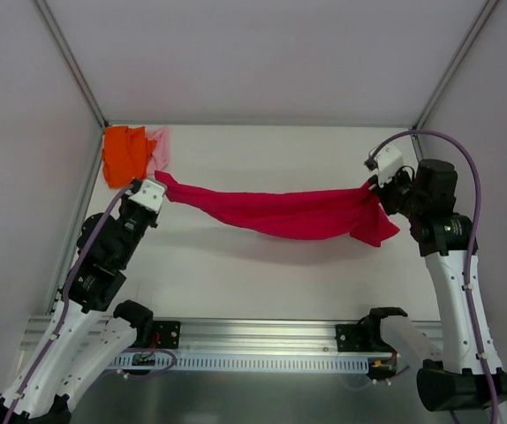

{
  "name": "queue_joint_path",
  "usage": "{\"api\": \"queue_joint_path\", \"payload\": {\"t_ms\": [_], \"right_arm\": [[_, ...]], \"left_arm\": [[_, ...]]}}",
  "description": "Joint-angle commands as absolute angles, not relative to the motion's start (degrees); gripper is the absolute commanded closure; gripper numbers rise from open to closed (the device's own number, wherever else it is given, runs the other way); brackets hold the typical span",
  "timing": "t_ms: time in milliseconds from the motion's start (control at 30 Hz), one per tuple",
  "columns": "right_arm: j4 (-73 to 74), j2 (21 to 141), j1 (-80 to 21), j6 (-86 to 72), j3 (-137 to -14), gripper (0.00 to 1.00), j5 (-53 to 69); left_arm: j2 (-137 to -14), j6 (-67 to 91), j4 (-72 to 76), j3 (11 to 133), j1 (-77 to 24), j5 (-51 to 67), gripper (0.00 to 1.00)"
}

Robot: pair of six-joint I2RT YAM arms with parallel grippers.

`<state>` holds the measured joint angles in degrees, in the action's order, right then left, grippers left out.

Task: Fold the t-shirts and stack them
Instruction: Flatten out the tshirt

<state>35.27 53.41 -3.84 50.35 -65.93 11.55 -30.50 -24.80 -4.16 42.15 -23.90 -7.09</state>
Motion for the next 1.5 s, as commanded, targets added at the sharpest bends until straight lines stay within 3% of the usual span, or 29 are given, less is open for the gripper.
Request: {"api": "queue_joint_path", "payload": {"t_ms": [0,33,167,333,433,467,533,667,833,1133,1467], "right_arm": [[45.9,52.6,-3.3,54.4,-71.2,0.67,22.0],[47.1,53.8,-3.3,55.5,-71.8,0.37,23.2],[41.9,52.3,-3.3,55.5,-68.7,0.32,21.3],[41.2,54.7,-3.3,55.1,-69.3,0.11,18.2],[58.6,63.3,-3.3,61.5,-75.7,0.1,22.8],[67.4,65.8,-3.3,65.9,-77.2,0.14,23.8],[70.8,70.3,-3.3,68.2,-76.7,0.22,23.6],[67.9,68.8,-3.1,69.2,-70.8,0.22,23.5],[79.1,70.8,-3.1,75.1,-70.4,0.16,28.2],[80.7,61.2,-4.0,75.0,-56.1,0.14,23.6],[76.0,67.3,-12.4,69.3,-49.8,0.14,23.1]], "left_arm": [[-30.0,-23.9,-4.0,44.0,-23.2,-6.8,1.0],[-30.2,-23.9,-4.0,44.1,-23.2,-6.7,1.0],[-31.6,-23.7,-4.4,44.4,-23.2,-5.7,1.0],[-32.2,-23.9,-4.8,44.6,-23.2,-5.2,1.0],[-32.9,-23.8,-5.1,44.9,-23.2,-4.9,1.0],[-33.6,-23.7,-5.0,44.8,-23.2,-4.9,1.0],[-34.2,-23.8,-4.6,44.5,-23.2,-5.0,1.0],[-36.3,-23.8,-3.5,44.0,-23.2,-5.2,1.0],[-42.3,-23.9,-1.6,44.1,-23.2,-6.2,1.0],[-54.4,-22.5,2.9,44.0,-23.2,-6.3,1.0],[-56.7,-21.2,4.1,44.6,-23.2,-5.4,1.0]]}}
